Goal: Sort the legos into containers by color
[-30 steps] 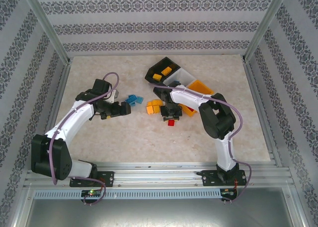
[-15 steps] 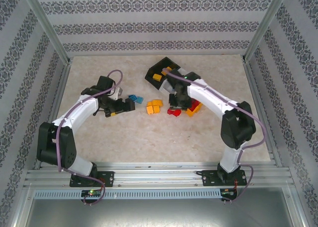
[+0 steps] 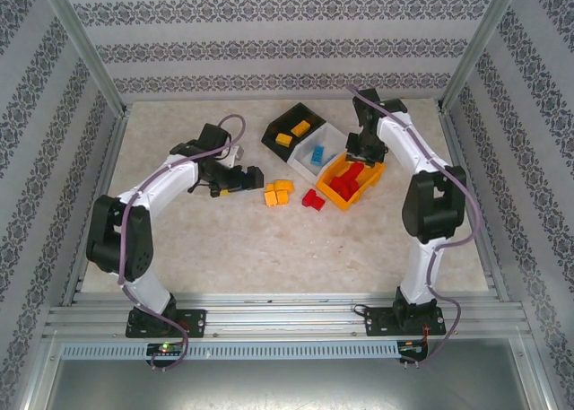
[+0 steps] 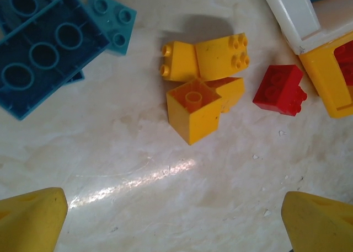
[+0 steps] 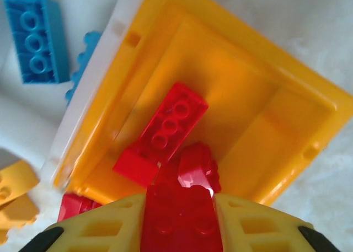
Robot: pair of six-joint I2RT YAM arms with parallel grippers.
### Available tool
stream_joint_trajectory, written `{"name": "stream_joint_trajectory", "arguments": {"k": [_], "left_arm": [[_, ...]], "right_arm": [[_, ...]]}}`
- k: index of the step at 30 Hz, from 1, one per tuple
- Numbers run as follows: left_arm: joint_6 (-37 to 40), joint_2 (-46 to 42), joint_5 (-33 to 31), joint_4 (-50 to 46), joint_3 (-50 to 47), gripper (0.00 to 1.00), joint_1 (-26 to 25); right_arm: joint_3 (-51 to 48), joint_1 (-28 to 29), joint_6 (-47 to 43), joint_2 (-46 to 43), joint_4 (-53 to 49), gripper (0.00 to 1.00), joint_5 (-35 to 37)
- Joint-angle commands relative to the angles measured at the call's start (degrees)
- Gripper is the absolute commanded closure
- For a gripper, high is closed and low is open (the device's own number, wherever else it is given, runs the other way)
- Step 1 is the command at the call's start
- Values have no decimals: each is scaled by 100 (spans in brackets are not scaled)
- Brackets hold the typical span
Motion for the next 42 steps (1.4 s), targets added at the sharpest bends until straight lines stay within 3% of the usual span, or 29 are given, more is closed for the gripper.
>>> {"name": "stream_joint_trajectory", "arguments": {"k": [1, 8, 13, 18, 24, 27, 32, 37, 42], "left_arm": [[-34, 124, -149, -166, 185, 0, -133], [-71, 233, -142, -249, 188, 0, -142], [-24, 78, -122, -278, 42, 0, -141], [-87, -230, -66, -72, -383, 0, -140], [-133, -640, 74, 419, -808, 0, -117], [-201, -824, 186, 791, -1039, 0, 27], [-785, -1245, 1046, 1832, -1940, 0, 810], [-541, -878, 1606, 1695, -1840, 0, 1293], [-725, -611, 1728, 1772, -1891, 0, 1398]], "right_arm": [[330, -58, -258, 354, -122, 69, -62], [614, -73, -238, 750, -81, 67, -172], [579, -74, -251, 731, -153, 56, -16], [396, -71, -186, 415, -210, 37, 187], [164, 102, 311, -425, -141, 32, 36], [11, 354, 719, -760, -158, 31, -130], [331, 1238, 1243, -722, -854, 32, 273], [616, 2036, 1626, -155, -1066, 32, 268], [1172, 2602, 2146, 584, -875, 33, 50]]}}
